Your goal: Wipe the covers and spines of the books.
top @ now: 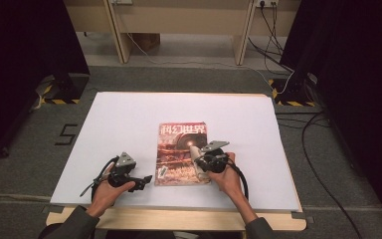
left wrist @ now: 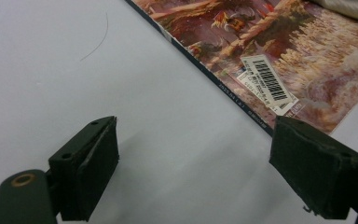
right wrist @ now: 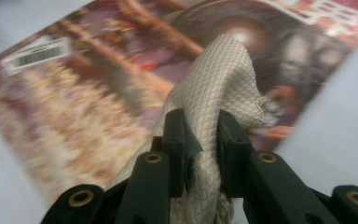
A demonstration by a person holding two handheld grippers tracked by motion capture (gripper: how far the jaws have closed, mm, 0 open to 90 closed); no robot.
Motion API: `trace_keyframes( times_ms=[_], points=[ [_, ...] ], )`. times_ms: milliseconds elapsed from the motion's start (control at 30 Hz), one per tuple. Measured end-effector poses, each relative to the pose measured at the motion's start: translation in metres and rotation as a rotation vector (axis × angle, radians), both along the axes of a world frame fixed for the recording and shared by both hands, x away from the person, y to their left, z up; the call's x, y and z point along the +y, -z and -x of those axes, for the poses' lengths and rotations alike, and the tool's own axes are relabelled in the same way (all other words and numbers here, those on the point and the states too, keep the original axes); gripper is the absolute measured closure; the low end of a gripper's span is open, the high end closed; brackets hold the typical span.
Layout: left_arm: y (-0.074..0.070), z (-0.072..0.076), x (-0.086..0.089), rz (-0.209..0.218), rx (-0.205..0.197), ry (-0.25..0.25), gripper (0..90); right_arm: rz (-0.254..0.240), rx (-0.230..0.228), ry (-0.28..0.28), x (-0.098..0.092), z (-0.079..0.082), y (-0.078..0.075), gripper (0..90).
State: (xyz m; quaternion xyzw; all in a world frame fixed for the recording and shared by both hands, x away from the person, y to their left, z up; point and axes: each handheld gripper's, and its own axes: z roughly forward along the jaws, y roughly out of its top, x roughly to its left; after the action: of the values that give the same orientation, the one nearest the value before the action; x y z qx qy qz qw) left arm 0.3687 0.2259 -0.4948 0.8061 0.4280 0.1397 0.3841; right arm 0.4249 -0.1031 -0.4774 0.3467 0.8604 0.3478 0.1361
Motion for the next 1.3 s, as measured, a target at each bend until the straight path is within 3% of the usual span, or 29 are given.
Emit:
trace_keyframes(
  times_ms=[267, 500, 667, 867, 933, 1000, 1100, 1300],
  points=[
    [0.0, 0.0, -0.001, -0.007, 0.002, 0.009, 14.9, 0.002, -0.008, 0.103, -0.011, -0.035, 0.0, 76.2],
    [0.001, -0.001, -0.001, -0.001, 0.004, 0.01, 14.9, 0.012, -0.014, 0.106, -0.002, -0.05, -0.001, 76.4],
    [0.001, -0.002, -0.001, -0.001, 0.005, 0.012, 14.9, 0.014, -0.015, 0.017, 0.028, -0.046, 0.0, 76.4],
    [0.0, -0.001, -0.001, 0.0, 0.002, 0.015, 14.9, -0.003, -0.012, -0.124, 0.075, -0.03, 0.002, 76.3],
    [0.0, -0.001, 0.0, -0.001, 0.002, 0.016, 14.9, -0.013, -0.001, -0.17, 0.084, -0.025, 0.002, 76.3],
    [0.0, -0.001, 0.0, -0.001, 0.004, 0.015, 14.9, -0.023, 0.009, -0.181, 0.089, -0.022, 0.003, 76.1],
    [0.0, -0.001, 0.0, 0.001, 0.002, 0.015, 14.9, -0.026, 0.009, -0.172, 0.086, -0.025, 0.003, 75.9],
    [0.0, -0.001, 0.0, -0.001, 0.004, 0.016, 14.9, -0.029, 0.002, -0.06, 0.061, -0.048, 0.003, 75.9]
  ],
)
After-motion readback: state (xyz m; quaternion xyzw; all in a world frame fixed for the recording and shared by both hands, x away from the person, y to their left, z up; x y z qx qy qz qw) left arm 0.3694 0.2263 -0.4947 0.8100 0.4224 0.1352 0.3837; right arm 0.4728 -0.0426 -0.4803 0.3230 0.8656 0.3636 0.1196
